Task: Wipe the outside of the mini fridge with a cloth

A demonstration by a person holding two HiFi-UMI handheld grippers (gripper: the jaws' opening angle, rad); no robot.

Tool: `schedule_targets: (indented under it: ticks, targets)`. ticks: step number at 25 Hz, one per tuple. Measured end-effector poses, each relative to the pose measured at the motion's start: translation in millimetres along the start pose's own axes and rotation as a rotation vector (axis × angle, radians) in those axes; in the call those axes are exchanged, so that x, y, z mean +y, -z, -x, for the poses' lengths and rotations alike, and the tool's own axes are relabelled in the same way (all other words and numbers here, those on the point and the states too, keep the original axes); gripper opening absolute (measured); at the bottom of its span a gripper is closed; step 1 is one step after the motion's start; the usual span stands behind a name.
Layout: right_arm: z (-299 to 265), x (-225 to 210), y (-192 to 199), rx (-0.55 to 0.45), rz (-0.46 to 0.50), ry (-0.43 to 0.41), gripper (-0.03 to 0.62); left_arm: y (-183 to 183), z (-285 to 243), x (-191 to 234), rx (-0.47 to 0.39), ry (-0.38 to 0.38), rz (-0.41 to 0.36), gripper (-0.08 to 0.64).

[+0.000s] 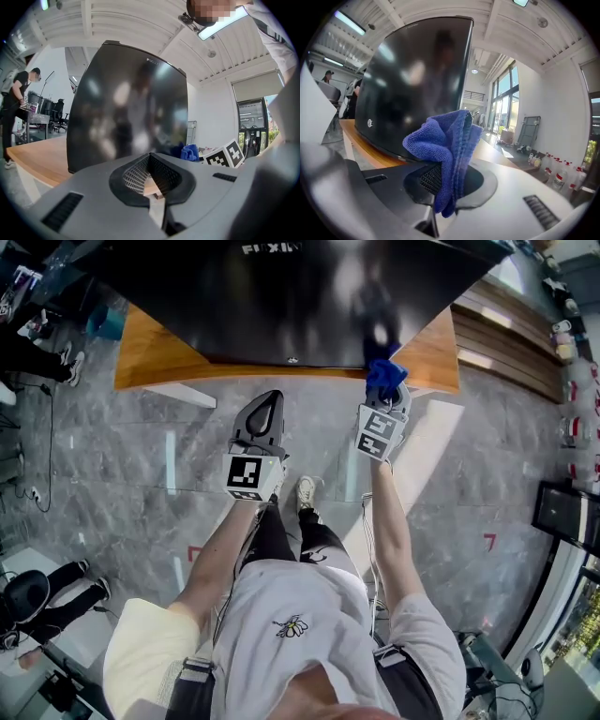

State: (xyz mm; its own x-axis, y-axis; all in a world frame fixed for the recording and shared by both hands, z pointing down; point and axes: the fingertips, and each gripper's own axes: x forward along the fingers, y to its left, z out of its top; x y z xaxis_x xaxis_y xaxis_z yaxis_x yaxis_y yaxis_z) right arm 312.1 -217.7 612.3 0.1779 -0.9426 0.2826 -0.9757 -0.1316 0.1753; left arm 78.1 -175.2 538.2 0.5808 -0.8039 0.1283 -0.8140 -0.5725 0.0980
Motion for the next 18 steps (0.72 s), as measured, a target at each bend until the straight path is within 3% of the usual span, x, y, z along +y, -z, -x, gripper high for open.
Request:
schedule_targets:
  ticks: [7,11,14,18]
  targets:
    - [1.9,-21.3,4.4,0.038,-0.019,0.043,0.072,-6.1,5.5,3.8,-0.013,-0.036,0.001,0.005]
    - [41.5,-37.8,-13.8,0.036,-0.19,0.108,0.071,-30.1,13.3,6.3,-0.051,-0.067,-0.027,0.005]
    - [82.0,-37.7,-44.5,0.003,-0.29,0.074,0.072,-58.8,23.8,3.7,-0.092,-0.082,0.0,0.005]
    - [127.4,-3.8,-99.6,-0.026,-0.34,-0.074,0.072,-99.3,43.7,-1.7,-0.128,-0.05,0.068,0.005]
